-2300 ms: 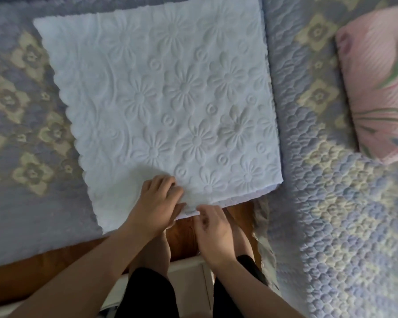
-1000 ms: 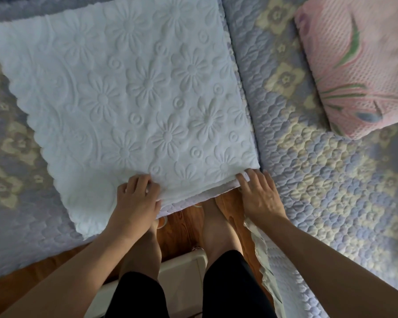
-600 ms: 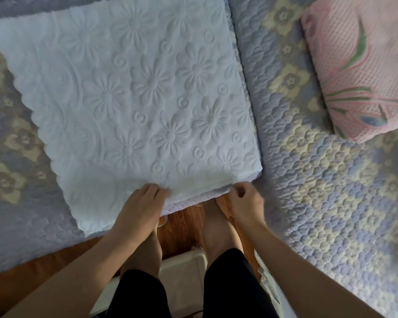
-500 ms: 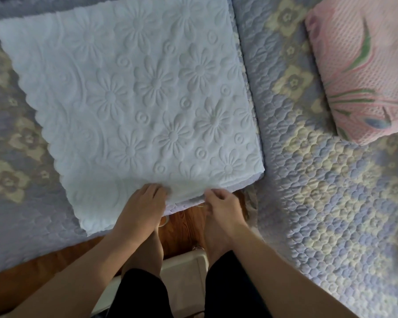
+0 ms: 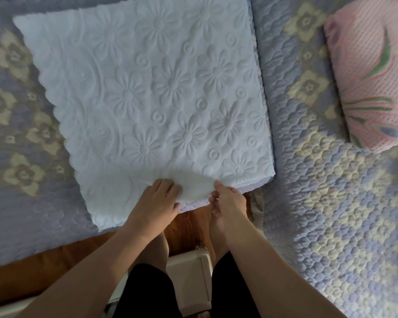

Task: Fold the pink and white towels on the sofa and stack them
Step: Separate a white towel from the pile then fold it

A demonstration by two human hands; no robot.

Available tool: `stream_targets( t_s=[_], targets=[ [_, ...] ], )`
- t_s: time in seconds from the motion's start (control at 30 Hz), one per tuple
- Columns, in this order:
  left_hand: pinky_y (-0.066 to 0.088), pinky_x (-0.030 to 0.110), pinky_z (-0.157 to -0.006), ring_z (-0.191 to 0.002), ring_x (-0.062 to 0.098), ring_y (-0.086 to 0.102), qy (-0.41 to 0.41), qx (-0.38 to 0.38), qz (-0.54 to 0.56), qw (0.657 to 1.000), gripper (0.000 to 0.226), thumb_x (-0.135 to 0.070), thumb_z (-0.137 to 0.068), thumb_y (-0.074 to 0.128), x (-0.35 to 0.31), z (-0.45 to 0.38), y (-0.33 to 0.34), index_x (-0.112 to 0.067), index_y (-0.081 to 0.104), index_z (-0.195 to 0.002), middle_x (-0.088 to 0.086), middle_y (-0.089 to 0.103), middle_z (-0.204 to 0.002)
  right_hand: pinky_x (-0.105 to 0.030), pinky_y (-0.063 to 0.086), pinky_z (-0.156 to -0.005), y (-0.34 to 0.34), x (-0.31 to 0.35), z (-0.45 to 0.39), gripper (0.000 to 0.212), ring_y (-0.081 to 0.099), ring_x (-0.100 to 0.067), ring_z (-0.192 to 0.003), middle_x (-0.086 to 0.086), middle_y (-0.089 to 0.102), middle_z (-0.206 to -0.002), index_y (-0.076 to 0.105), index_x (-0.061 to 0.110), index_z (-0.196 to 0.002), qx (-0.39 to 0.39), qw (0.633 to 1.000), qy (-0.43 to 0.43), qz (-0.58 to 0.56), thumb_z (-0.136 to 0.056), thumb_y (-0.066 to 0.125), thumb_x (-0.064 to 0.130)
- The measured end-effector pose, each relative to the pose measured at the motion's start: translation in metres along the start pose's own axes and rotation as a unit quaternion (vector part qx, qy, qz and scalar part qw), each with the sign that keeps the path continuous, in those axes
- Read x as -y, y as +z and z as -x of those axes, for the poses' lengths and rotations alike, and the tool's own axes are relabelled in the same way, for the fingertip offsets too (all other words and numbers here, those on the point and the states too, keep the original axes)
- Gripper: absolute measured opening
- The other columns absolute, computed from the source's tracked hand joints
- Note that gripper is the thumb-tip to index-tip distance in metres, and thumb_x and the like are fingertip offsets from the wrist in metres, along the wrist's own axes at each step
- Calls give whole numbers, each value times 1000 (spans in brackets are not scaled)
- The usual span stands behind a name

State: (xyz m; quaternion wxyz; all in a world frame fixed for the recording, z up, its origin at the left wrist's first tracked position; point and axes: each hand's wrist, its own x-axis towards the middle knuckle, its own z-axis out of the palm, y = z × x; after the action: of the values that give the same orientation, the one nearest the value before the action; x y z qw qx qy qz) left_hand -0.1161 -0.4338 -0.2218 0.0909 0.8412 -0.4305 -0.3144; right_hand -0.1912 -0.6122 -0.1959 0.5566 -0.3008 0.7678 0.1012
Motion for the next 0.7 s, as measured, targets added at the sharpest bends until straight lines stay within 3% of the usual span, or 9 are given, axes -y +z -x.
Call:
stream_targets(
  t_s=[0.1,0.3,0.47,0.7],
  targets=[
    [54,43,-70,-96,32,60,14,8,-3,1000,35,-4,-71,73,4,0,-1,-9,63,-104,11,60,-104,-32,51,-69,-1,6,-5,14,60,-17,-66,-2,65,-64,65,11,-79,-30,999,-36,10,-89,71,18],
    [54,39,-70,-93,27,59,9,13,-25,1000,18,-8,-73,77,4,0,0,-10,67,-88,8,62,-97,-36,57,-76,-2,5,-9,10,59,-17,-66,-6,62,-74,60,7,-86,-40,998,-47,-5,-85,70,8],
    [57,39,-74,-101,28,61,41,45,-42,997,26,-9,-69,81,11,8,1,-10,70,-92,9,64,-102,-37,51,-71,-12,7,-22,27,55,-23,-69,-6,59,-69,57,13,-65,-46,996,-66,49,-81,79,19],
    [54,42,-76,-103,33,59,46,31,-67,996,36,2,-67,72,8,10,0,-6,65,-101,15,60,-108,-42,51,-76,-21,16,-27,32,54,-22,-67,-6,60,-68,63,12,-65,-45,996,-50,54,-78,81,35]
  ],
)
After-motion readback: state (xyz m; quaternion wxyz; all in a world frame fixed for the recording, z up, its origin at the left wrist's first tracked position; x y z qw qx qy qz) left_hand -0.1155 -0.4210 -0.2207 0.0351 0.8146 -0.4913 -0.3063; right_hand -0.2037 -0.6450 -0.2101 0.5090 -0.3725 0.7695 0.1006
